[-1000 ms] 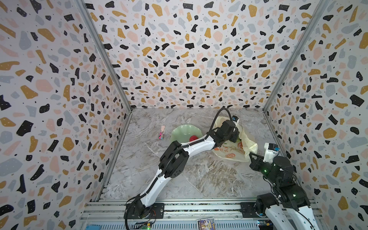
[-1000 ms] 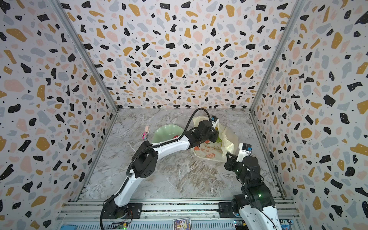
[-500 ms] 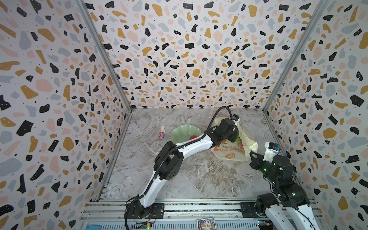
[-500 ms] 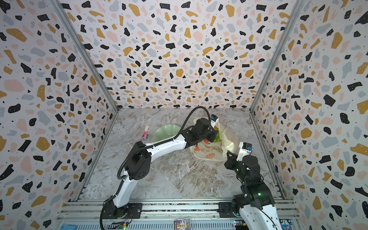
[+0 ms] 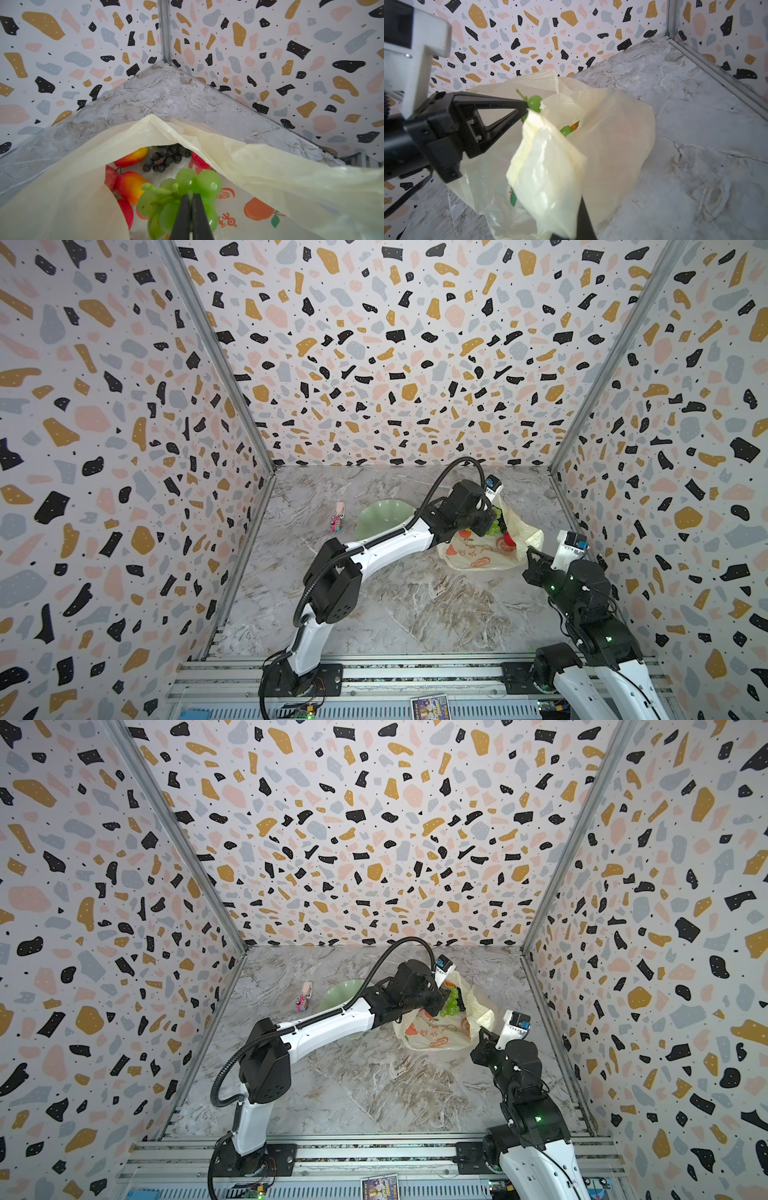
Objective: Take fruits out of the plastic bag
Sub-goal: Take out the fake fruit from the plastic bag.
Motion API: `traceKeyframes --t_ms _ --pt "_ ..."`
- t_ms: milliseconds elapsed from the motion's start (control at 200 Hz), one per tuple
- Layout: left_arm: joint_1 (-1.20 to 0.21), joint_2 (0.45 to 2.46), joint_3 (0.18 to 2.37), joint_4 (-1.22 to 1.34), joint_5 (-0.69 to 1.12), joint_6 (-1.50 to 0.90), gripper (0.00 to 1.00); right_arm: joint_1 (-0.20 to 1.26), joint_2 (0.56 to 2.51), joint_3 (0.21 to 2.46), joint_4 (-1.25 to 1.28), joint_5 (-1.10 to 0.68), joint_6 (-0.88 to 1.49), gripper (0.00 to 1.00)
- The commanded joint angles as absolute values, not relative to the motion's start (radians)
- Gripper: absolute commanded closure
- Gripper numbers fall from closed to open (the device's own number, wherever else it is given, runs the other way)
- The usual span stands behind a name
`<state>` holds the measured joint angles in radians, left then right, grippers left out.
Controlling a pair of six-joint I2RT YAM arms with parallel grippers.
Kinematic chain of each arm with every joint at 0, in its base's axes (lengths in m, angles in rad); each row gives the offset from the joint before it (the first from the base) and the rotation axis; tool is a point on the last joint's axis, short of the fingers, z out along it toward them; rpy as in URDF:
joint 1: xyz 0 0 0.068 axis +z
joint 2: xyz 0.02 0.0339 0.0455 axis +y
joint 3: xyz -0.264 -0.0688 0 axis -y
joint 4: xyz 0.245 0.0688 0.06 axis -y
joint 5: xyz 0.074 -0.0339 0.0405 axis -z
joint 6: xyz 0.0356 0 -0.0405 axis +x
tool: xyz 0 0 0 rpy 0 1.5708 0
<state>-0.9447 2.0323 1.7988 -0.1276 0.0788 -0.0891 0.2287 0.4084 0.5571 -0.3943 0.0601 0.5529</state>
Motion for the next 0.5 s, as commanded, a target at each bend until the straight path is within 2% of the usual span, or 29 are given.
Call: traceKeyframes --t_ms 0,165,496 --pt "-0.953 1.965 1.776 -0.077 0.158 -0.046 1.0 0.233 0.393 0.527 -0.384 0.085 0.561 1.0" --pt "-0.965 1.931 1.764 -0.066 0.196 -0.022 1.0 0.233 0.367 0.475 -0.384 0.077 0.589 1.0" --pt "-0.973 1.851 1.747 -0.023 0.151 -0.006 1.0 0.233 0.355 0.483 -0.385 0.052 0.596 1.0"
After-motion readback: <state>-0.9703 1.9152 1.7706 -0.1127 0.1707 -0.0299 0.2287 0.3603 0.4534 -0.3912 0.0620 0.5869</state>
